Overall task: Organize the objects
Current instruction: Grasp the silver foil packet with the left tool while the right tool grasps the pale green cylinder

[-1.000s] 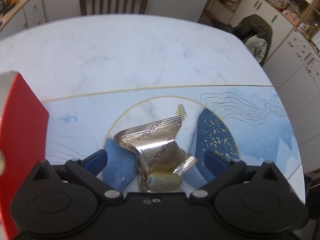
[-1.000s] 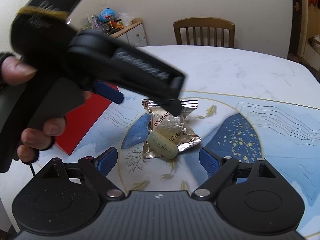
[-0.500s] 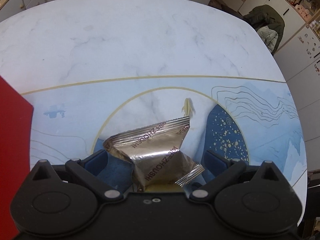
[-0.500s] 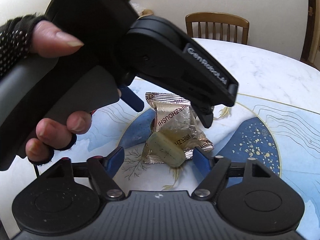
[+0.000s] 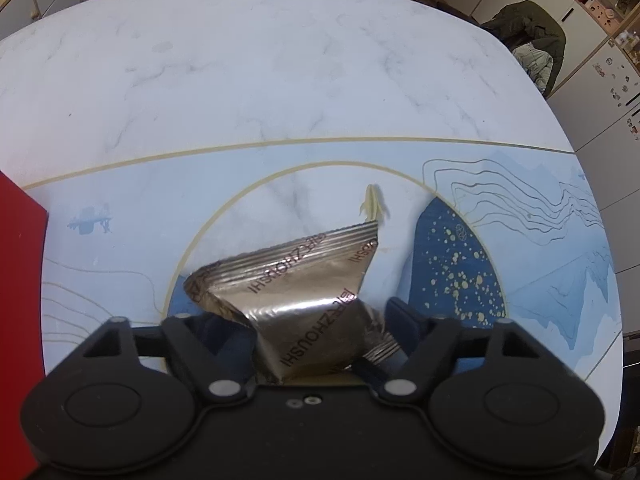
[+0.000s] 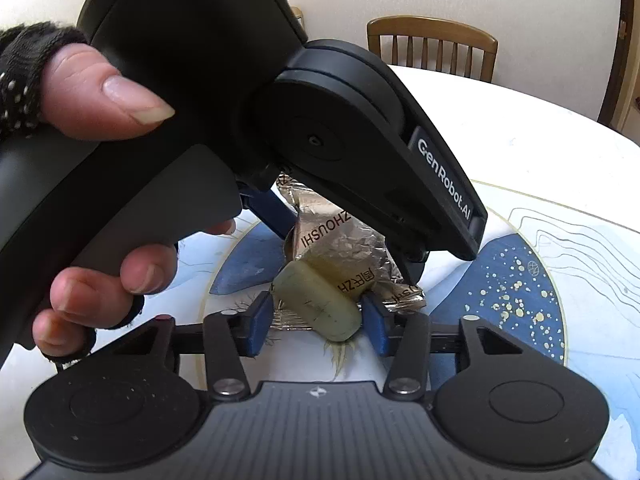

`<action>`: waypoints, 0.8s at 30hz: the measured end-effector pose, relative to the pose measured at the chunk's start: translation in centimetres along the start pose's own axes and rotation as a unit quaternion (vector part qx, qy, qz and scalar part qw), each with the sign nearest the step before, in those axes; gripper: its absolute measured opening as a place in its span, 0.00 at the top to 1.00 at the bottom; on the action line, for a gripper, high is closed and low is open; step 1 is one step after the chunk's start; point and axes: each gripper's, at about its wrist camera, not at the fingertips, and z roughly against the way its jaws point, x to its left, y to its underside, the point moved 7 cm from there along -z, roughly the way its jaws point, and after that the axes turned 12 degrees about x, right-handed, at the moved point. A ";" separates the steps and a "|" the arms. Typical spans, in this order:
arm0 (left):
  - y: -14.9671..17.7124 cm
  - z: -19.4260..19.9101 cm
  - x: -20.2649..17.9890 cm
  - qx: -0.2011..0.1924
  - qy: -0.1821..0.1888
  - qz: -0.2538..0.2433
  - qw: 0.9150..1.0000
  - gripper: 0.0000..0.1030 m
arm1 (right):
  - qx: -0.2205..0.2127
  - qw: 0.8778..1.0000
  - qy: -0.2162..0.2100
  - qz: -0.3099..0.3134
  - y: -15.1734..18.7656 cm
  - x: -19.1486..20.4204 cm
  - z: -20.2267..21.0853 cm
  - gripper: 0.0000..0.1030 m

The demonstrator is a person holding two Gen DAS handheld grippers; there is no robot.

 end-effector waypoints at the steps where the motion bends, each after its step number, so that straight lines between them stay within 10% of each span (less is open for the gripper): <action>1: 0.0 0.1 -0.1 -0.002 -0.002 -0.003 1.000 0.38 | 0.001 1.000 0.000 0.000 0.0 0.0 0.0 0.56; 24: 2.0 4.5 0.5 -0.036 0.004 -0.008 0.999 0.55 | -0.007 0.999 0.003 -0.050 2.0 -3.5 5.1 0.57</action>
